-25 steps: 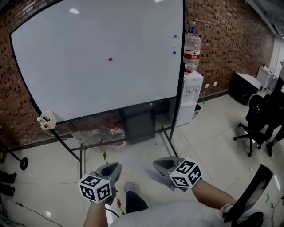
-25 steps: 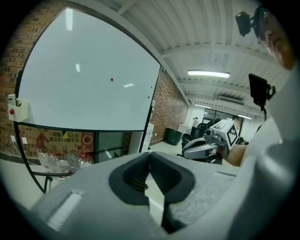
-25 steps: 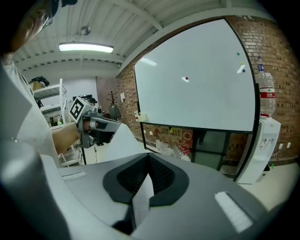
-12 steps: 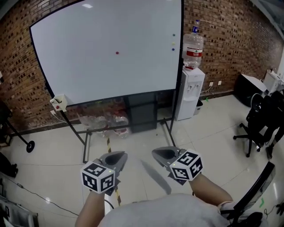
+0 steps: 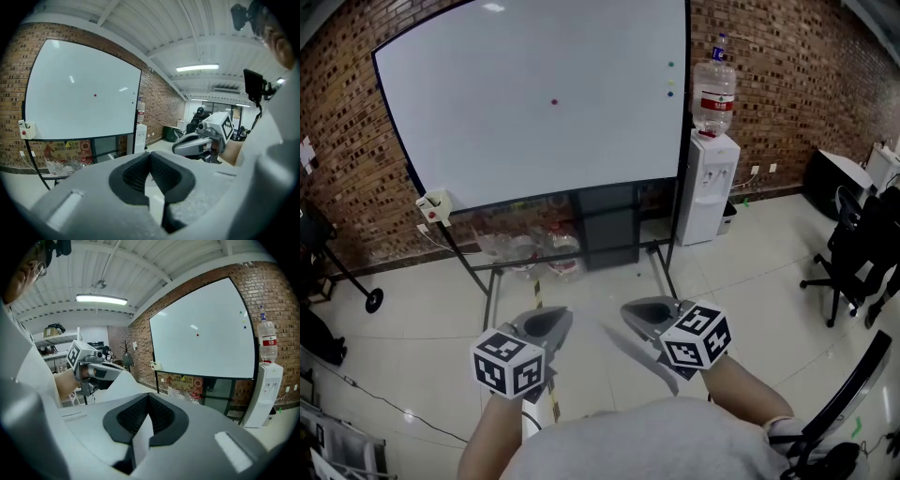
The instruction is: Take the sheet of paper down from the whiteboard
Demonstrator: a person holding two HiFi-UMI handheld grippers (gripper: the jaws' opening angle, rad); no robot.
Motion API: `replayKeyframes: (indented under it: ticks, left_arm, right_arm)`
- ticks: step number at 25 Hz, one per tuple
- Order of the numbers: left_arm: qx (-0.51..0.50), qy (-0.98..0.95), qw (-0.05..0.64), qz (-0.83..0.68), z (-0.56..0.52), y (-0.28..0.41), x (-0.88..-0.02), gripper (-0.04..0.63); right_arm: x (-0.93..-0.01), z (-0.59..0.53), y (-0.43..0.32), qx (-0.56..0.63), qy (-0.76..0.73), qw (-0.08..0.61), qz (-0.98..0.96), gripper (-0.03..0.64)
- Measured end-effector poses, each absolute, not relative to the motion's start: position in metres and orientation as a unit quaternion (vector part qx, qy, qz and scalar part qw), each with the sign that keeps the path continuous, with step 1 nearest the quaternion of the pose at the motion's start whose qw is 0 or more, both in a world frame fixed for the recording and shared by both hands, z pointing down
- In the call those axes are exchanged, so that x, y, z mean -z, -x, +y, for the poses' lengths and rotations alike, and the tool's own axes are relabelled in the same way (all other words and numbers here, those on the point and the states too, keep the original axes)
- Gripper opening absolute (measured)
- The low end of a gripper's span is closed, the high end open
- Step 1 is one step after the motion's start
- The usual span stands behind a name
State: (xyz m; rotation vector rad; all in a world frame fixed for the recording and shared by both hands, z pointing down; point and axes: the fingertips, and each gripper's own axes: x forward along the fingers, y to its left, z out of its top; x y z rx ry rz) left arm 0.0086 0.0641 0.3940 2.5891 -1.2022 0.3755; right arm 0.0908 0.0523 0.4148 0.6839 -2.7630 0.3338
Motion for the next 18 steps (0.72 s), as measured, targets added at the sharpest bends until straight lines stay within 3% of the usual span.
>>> replayKeyframes:
  ticks: [18]
  left_arm:
    - [-0.142, -0.899, 0.129, -0.393, 0.062, -0.027, -0.396, 0.003]
  right_arm:
    - [-0.413, 0.056, -0.108, -0.12, -0.25, 0.127, -0.952, 0.0]
